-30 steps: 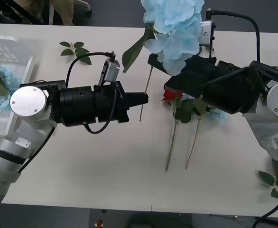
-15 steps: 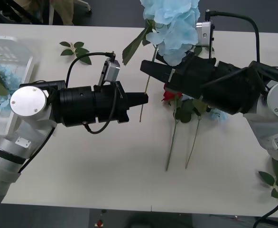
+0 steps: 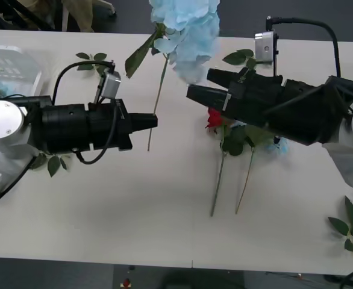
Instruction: Put the red flowers into the right box and the blue flowers into the left box
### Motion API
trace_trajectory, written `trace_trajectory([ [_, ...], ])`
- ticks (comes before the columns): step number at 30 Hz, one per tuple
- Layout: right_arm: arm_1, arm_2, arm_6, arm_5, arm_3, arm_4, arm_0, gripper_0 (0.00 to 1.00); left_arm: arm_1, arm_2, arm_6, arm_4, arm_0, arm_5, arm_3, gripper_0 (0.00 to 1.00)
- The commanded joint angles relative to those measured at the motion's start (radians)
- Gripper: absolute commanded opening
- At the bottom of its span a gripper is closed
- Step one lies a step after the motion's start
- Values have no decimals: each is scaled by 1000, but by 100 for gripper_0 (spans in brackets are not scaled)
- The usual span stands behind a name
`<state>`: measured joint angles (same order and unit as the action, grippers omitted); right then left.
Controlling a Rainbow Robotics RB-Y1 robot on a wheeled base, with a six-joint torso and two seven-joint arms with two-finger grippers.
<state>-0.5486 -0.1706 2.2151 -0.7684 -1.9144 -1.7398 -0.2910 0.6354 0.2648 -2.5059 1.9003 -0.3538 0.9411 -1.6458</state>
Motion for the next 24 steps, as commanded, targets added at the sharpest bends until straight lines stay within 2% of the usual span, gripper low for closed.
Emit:
trace_trajectory([
  [1, -125, 46, -126, -81, -17, -23, 10, 100, 148, 2, -16, 72, -28, -18, -22, 0],
  [7, -221, 171, -276, -289, -18, -10, 62, 100, 303, 2, -1, 163, -7, -56, -22, 0],
  [14, -255, 329, -505, -574, -44, 114, 76, 100, 489, -39, 19, 253, 78, -94, -22, 0],
  [19, -255, 352, -700, -649, -121, 232, 76, 100, 581, -113, 28, 194, 159, -91, 24, 0],
  [24, -255, 318, -861, -651, -183, 327, 85, 100, 629, -157, 24, 178, 205, -85, 118, 0],
])
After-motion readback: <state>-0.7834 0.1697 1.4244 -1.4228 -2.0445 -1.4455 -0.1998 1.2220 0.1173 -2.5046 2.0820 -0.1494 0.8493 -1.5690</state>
